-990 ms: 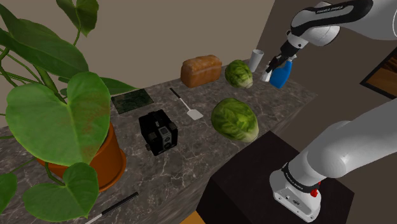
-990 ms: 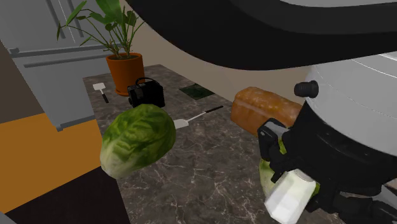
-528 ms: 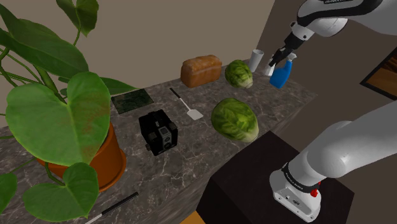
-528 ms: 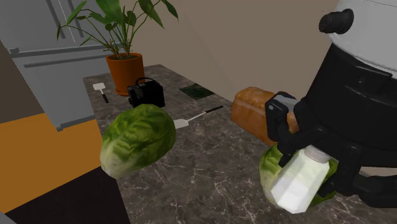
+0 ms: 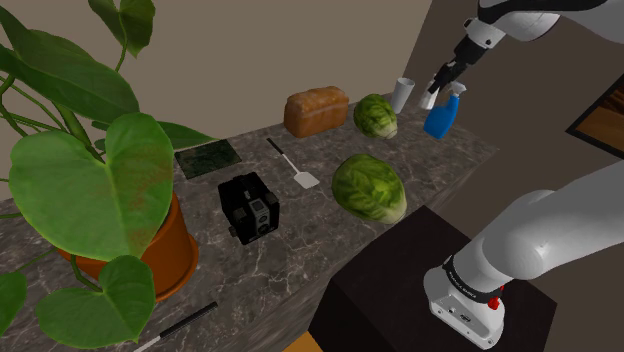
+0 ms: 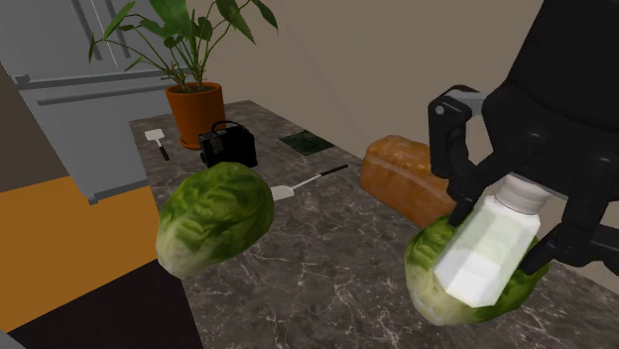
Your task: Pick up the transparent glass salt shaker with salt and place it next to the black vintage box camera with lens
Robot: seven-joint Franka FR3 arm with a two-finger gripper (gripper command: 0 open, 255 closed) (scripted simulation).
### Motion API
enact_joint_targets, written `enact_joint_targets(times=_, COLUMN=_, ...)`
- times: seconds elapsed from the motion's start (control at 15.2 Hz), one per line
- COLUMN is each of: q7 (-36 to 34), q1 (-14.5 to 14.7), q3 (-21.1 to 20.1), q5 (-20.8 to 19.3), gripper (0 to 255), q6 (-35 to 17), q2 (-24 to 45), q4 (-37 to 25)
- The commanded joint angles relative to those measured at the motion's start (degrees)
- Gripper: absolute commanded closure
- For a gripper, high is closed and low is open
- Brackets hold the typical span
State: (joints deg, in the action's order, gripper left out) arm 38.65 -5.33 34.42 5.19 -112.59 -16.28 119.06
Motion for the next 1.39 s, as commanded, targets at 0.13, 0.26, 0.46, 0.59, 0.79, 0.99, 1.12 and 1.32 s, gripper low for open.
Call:
enact_joint_targets(times=0.13, q7=-2.28, q1=0.33, q3=-1.53, q5=-0.58, gripper=255, q6=1.76, q2=-1.12, q4=-1.04)
enact_joint_targets(times=0.26, q7=-5.51, q1=0.89, q3=-3.96, q5=-1.21, gripper=255, q6=0.90, q2=-2.77, q4=0.91)
enact_joint_targets(times=0.46, q7=-10.17, q1=1.78, q3=-7.51, q5=-1.70, gripper=255, q6=-0.31, q2=-4.65, q4=3.34)
enact_joint_targets(times=0.59, q7=-13.18, q1=2.48, q3=-9.81, q5=-1.81, gripper=255, q6=-1.07, q2=-5.56, q4=4.64)
enact_joint_targets(times=0.79, q7=-17.57, q1=3.65, q3=-13.15, q5=-1.71, gripper=255, q6=-2.17, q2=-6.40, q4=6.09)
enact_joint_targets(times=0.99, q7=-21.86, q1=4.96, q3=-16.38, q5=-1.42, gripper=255, q6=-3.22, q2=-6.65, q4=6.96)
enact_joint_targets(times=1.12, q7=-24.66, q1=5.87, q3=-18.48, q5=-1.16, gripper=255, q6=-3.90, q2=-6.49, q4=7.22)
enact_joint_targets(times=1.32, q7=-28.80, q1=7.30, q3=-21.56, q5=-0.73, gripper=255, q6=-4.87, q2=-5.79, q4=7.10)
